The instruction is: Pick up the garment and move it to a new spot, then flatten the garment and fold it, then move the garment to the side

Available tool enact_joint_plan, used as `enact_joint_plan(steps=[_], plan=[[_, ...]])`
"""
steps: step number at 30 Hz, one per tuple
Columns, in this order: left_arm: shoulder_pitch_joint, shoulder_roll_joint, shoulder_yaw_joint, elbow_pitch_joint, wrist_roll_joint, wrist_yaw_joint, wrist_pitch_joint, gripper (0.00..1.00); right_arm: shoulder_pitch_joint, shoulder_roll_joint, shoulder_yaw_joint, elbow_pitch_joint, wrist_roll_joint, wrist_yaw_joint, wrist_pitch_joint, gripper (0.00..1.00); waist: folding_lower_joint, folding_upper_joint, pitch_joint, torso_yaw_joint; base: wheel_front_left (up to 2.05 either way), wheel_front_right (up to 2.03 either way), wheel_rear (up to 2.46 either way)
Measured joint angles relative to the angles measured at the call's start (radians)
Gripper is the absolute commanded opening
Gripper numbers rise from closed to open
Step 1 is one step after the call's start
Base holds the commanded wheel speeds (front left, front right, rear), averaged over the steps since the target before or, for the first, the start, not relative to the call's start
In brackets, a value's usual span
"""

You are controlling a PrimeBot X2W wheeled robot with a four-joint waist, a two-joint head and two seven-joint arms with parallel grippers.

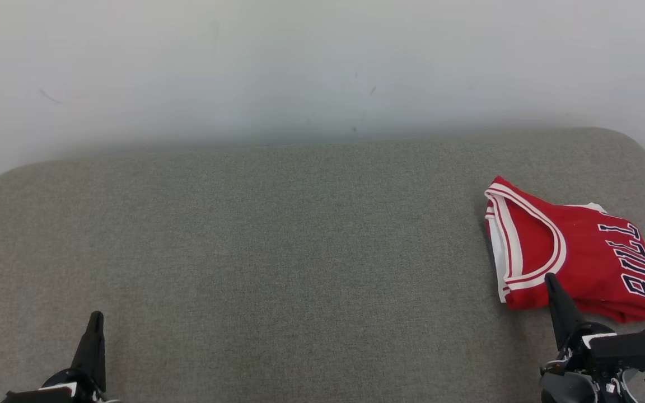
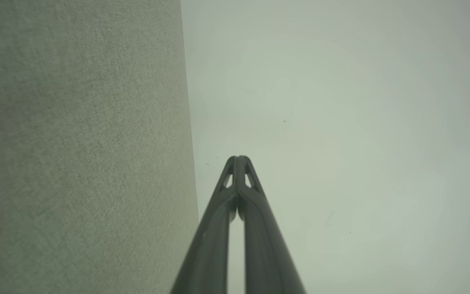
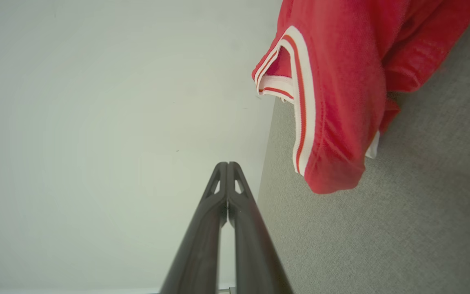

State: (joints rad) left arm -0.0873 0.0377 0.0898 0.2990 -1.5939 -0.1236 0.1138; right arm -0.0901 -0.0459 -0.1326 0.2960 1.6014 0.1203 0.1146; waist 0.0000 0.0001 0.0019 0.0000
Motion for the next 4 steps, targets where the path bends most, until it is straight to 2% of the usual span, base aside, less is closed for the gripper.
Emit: enact_joint_plan(steps=[4], plan=[[0.000,0.000,0.000,0.000,0.000,0.000,0.000,0.00,0.000,0.000,0.000,0.000,0.000,0.000,0.000,0.00,0.0000,0.0000,0.000,0.000,0.00,0.00,0.00]])
